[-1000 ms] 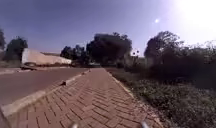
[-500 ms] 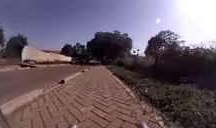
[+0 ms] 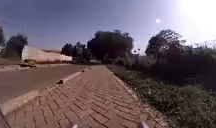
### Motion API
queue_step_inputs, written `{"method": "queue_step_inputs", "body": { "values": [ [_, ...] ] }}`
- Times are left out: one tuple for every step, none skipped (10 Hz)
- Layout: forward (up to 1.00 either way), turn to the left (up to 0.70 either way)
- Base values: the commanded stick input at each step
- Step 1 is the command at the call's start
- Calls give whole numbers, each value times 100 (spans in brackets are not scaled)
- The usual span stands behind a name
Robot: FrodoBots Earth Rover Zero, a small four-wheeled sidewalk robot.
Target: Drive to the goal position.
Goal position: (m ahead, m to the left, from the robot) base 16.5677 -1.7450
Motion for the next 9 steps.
{"method": "queue_step_inputs", "body": {
  "values": [
    [100,14],
    [100,33],
    [100,7],
    [100,0],
    [100,0],
    [100,0],
    [100,3],
    [100,23],
    [100,39]
  ]
}}
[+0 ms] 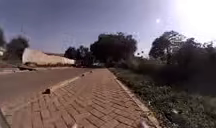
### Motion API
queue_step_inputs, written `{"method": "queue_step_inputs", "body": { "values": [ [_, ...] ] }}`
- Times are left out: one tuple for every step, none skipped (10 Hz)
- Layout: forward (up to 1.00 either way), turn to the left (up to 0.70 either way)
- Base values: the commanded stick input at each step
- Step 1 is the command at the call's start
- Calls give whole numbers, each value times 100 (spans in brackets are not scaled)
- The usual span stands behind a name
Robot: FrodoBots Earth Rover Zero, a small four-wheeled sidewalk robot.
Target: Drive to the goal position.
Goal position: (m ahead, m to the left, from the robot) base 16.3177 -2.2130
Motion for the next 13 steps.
{"method": "queue_step_inputs", "body": {
  "values": [
    [100,4],
    [100,2],
    [100,0],
    [100,0],
    [100,0],
    [100,0],
    [100,0],
    [100,0],
    [100,0],
    [100,0],
    [100,0],
    [100,0],
    [100,0]
  ]
}}
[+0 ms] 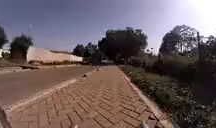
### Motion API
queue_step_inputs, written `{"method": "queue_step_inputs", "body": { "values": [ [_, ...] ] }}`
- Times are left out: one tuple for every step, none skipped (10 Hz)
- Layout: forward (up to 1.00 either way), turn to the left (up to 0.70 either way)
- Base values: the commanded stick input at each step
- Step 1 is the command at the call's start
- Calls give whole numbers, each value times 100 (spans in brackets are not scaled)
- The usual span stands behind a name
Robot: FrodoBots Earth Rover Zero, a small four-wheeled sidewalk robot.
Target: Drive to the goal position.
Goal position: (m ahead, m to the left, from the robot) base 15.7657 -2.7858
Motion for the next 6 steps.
{"method": "queue_step_inputs", "body": {
  "values": [
    [100,0],
    [100,0],
    [100,0],
    [100,0],
    [100,0],
    [100,0]
  ]
}}
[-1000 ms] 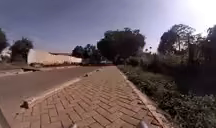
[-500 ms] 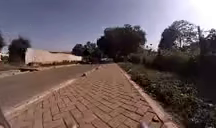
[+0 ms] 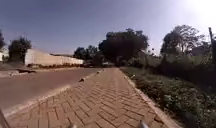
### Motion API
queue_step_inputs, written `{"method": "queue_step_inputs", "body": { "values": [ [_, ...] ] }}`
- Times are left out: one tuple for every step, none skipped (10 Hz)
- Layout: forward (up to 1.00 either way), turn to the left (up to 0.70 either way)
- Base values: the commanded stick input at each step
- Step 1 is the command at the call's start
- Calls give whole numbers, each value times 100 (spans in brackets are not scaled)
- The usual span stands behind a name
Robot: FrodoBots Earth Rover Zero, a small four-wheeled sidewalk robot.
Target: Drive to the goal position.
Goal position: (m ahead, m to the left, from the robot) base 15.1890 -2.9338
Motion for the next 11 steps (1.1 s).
{"method": "queue_step_inputs", "body": {
  "values": [
    [100,0],
    [100,0],
    [100,0],
    [100,0],
    [100,0],
    [100,0],
    [100,0],
    [100,0],
    [100,0],
    [100,-3],
    [100,-1]
  ]
}}
